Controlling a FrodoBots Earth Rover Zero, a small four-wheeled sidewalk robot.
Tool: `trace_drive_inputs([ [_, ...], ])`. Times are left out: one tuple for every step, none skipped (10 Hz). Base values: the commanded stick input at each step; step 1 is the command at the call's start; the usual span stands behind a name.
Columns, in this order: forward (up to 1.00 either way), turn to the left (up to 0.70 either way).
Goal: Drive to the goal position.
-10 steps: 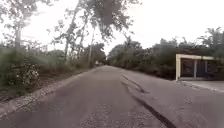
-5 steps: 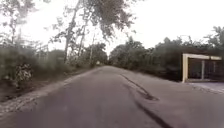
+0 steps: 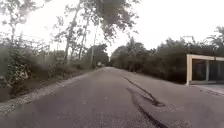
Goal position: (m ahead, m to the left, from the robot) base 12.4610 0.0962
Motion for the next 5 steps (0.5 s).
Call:
trace_drive_inputs([
  [0.33, 0.00],
  [0.85, 0.00],
  [0.85, 0.00],
  [0.85, 0.00],
  [0.85, 0.00],
])
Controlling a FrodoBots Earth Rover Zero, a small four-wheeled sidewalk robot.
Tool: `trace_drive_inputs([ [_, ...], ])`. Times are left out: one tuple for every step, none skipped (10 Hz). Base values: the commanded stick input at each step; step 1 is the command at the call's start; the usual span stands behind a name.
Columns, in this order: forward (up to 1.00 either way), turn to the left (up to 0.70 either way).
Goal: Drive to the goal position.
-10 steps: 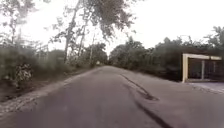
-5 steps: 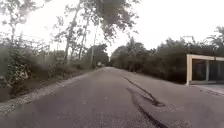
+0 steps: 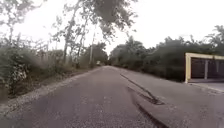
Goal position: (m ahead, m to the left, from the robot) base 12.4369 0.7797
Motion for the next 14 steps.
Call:
trace_drive_inputs([
  [0.85, 0.00],
  [0.85, 0.00],
  [0.85, 0.00],
  [0.85, 0.00],
  [0.85, 0.00],
  [0.85, 0.00],
  [0.85, 0.00],
  [0.85, 0.00],
  [0.85, 0.00],
  [0.85, 0.00],
  [0.85, 0.00],
  [0.85, 0.00],
  [0.85, 0.00],
  [0.85, 0.06],
])
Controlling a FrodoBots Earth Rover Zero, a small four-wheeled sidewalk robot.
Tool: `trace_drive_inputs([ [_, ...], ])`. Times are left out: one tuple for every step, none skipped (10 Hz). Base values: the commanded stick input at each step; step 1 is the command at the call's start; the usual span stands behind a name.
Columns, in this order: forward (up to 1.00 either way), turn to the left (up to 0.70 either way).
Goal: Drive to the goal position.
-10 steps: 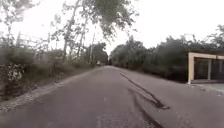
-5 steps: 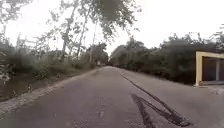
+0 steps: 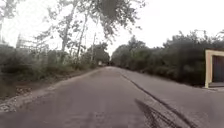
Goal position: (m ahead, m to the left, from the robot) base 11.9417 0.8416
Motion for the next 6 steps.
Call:
trace_drive_inputs([
  [0.85, 0.24],
  [0.85, 0.34],
  [0.85, 0.29],
  [0.85, 0.02],
  [0.85, 0.00],
  [0.85, 0.00],
])
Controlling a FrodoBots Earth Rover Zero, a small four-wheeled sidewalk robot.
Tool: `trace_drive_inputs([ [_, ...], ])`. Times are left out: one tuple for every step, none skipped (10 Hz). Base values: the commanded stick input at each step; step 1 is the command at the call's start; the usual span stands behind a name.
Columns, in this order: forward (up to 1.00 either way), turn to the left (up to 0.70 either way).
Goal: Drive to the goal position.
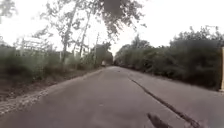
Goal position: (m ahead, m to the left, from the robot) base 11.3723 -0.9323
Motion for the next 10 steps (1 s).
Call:
trace_drive_inputs([
  [0.85, 0.00],
  [0.85, 0.00],
  [0.85, 0.00],
  [0.85, 0.00],
  [0.85, 0.00],
  [0.85, 0.00],
  [0.85, 0.00],
  [0.85, 0.00],
  [0.85, 0.00],
  [0.85, 0.00],
])
